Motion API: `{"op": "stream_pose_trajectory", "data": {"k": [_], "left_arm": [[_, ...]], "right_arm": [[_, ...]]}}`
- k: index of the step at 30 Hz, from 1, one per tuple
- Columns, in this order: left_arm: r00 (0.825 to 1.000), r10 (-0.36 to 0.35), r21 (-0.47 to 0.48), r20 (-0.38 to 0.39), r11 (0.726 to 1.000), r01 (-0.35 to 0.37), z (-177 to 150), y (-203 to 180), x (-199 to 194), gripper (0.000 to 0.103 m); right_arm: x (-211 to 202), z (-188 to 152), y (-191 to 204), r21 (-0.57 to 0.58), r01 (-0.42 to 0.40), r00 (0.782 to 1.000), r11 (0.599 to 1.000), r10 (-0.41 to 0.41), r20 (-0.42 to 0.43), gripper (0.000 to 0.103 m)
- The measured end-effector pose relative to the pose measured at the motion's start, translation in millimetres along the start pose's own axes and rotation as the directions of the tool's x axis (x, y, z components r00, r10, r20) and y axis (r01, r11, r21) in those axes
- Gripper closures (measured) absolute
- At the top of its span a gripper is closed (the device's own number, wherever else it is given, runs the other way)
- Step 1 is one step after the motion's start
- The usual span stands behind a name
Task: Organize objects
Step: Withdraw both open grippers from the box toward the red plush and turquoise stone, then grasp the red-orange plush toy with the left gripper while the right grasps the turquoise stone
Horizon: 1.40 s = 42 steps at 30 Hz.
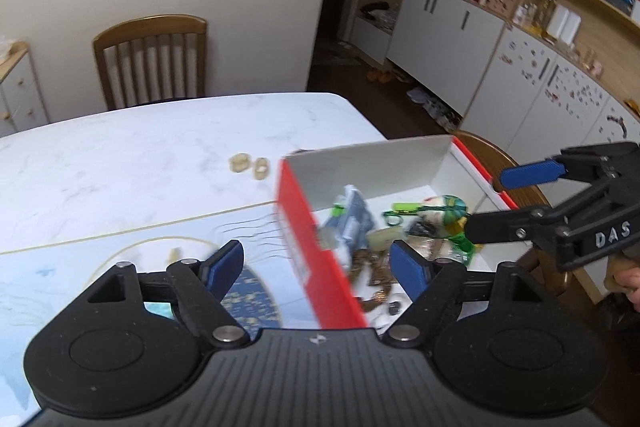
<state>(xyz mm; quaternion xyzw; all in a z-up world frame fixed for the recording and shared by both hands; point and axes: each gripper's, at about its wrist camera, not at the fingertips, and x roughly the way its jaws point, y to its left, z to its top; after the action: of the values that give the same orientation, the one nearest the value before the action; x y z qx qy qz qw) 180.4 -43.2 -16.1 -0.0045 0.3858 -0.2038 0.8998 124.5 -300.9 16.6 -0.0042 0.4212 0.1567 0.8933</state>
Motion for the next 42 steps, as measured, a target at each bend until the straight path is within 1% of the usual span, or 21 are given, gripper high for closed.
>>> {"op": "stream_pose_trajectory", "data": {"k": [4,9,12,14,15,16,19,24,28,30,35,42], "left_arm": [[1.000,0.013,-0.031,0.027,0.999,-0.012,-3,30,-14,0.019],[0.999,0.037,-0.048,0.024,0.998,-0.036,-10,67,-22,0.019],[0.999,0.039,-0.060,0.022,0.997,-0.037,-16,90,-24,0.018],[0.999,0.038,-0.059,0.020,0.998,-0.037,-20,103,-25,0.011],[0.999,0.037,-0.056,0.021,0.998,-0.036,-22,111,-25,0.002],[0.999,0.033,-0.053,0.019,0.998,-0.032,-24,116,-25,0.000],[1.000,0.028,-0.048,0.009,0.998,-0.028,-32,133,-21,0.000],[0.998,0.060,-0.020,-0.012,0.998,-0.061,-50,157,-6,0.000],[0.995,0.097,0.019,-0.033,0.995,-0.097,-69,172,11,0.000],[0.994,0.104,0.023,-0.044,0.994,-0.103,-76,179,20,0.000],[0.992,0.122,0.046,-0.040,0.992,-0.121,-91,188,38,0.000],[0.991,0.127,0.070,-0.041,0.990,-0.124,-105,195,59,0.000]], "right_arm": [[4,5,28,-0.023,-0.016,1.000,1.000,0.016,0.007,0.009],[12,12,59,-0.052,-0.028,0.999,0.998,0.029,0.023,0.009],[20,15,74,-0.058,-0.044,0.999,0.997,0.046,0.023,0.009],[28,17,85,-0.060,-0.054,0.998,0.997,0.055,0.018,0.009],[32,18,91,-0.061,-0.058,0.998,0.996,0.059,0.014,0.009],[36,19,96,-0.064,-0.062,0.998,0.996,0.063,0.010,0.009],[50,21,110,-0.069,-0.055,0.998,0.996,0.055,0.002,0.009],[80,23,128,-0.060,-0.059,0.998,0.996,0.057,-0.029,0.009],[107,22,142,-0.073,-0.052,0.997,0.996,0.047,-0.065,0.009],[121,21,149,-0.086,-0.041,0.996,0.995,0.034,-0.085,0.009],[154,17,156,-0.083,-0.024,0.990,0.996,0.013,-0.138,0.009],[187,16,166,-0.072,-0.017,0.981,0.997,0.003,-0.192,0.010]]}}
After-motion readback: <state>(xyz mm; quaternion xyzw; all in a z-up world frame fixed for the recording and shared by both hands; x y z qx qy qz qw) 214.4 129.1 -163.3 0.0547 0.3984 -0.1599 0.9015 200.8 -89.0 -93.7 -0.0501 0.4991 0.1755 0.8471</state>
